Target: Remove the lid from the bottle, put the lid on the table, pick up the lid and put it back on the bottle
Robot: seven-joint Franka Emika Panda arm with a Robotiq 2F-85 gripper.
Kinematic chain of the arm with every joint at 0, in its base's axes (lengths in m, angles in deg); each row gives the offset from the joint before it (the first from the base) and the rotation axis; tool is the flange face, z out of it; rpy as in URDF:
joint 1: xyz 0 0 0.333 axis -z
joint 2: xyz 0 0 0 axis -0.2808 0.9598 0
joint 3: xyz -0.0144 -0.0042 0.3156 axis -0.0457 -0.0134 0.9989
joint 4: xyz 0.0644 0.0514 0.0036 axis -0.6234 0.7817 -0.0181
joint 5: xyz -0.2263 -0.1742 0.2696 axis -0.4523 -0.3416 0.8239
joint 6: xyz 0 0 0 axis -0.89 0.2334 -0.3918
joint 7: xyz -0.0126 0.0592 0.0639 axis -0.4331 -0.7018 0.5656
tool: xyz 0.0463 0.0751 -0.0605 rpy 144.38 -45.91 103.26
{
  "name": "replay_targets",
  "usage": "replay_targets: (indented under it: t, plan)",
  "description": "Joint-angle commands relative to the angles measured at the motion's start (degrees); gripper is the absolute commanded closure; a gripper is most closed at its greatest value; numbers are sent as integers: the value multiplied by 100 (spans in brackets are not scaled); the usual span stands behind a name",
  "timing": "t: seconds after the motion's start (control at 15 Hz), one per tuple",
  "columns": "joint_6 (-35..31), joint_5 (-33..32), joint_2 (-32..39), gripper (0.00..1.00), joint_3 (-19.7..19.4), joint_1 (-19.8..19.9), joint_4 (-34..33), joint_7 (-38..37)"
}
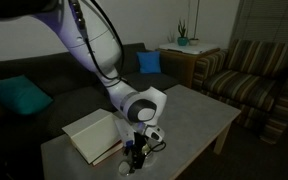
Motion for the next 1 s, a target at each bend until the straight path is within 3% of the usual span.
replay_targets:
  t: [0.0, 0.93]
  plan:
    - [277, 191, 0, 0, 114, 171, -56, 161]
    - [999, 320, 2, 0, 151, 317, -73, 405]
